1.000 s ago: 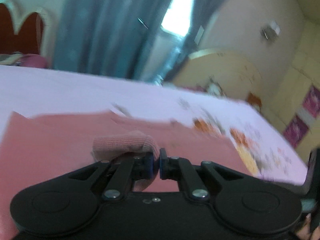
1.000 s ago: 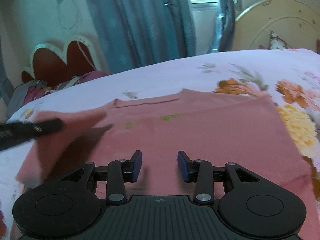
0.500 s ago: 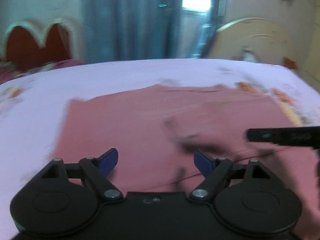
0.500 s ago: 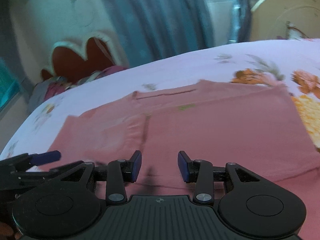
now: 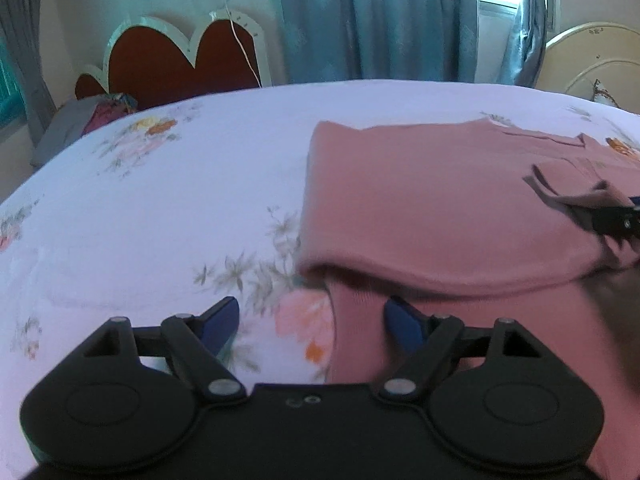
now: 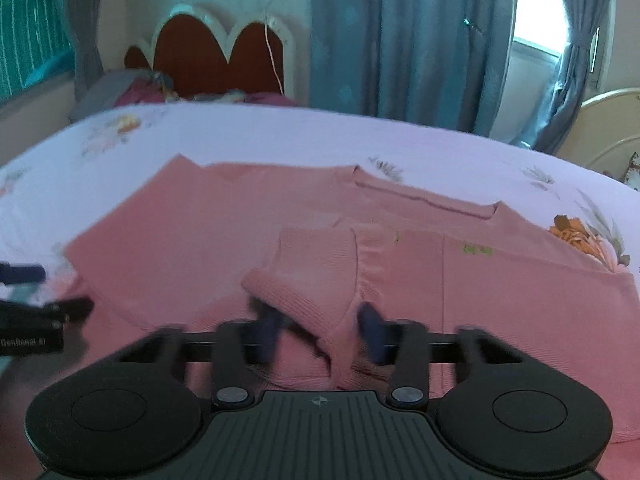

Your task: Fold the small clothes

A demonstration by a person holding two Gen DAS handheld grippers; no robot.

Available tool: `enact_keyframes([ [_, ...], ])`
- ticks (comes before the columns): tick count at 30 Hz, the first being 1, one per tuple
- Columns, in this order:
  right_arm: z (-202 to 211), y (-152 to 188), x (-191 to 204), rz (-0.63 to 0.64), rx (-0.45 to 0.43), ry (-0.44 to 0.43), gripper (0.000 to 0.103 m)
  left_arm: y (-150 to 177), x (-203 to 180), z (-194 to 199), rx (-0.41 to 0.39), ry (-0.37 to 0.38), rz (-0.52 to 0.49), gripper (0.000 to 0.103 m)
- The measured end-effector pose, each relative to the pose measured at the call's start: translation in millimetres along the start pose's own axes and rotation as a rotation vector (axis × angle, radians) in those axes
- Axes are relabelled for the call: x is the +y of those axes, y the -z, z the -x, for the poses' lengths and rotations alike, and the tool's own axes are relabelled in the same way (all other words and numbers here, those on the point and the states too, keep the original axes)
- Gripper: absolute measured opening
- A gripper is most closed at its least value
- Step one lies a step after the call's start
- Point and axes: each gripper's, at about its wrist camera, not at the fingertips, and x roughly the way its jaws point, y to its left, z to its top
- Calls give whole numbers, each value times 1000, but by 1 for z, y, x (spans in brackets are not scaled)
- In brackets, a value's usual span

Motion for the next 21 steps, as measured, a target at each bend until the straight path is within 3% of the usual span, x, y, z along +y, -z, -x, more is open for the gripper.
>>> enact_keyframes([
  [1,-1,-1,-2,-5,-7,3,28,-2,3,-1,-7,-3,3,69],
  [2,1,-3,-6,-20,-20,3,15,-3,4,-3,-13,-4,10,64],
  [4,10,-9,-22,-92,-58,3,15,-5,7,-6,-28,-6,24,42],
  [7,24,-18,-53,-195,-101,40,14,-3,10,-5,-43,13,37,27],
  [8,28,-19,-63,-221,-107,52,7,-3,7,-5,-48,15,29,24],
  [10,35,-18,-87,-290,-107,64,7,-2,3,-4,-57,17,15,16],
  [13,43,-10,-113,-345,-100,104,7,-1,1,-1,-65,35,14,11],
  [15,43,1,-129,-409,-63,85,6,0,-4,-1,-66,36,-7,10],
  [21,37,27,-146,-462,8,122,6,2,0,-4,-48,41,28,10],
])
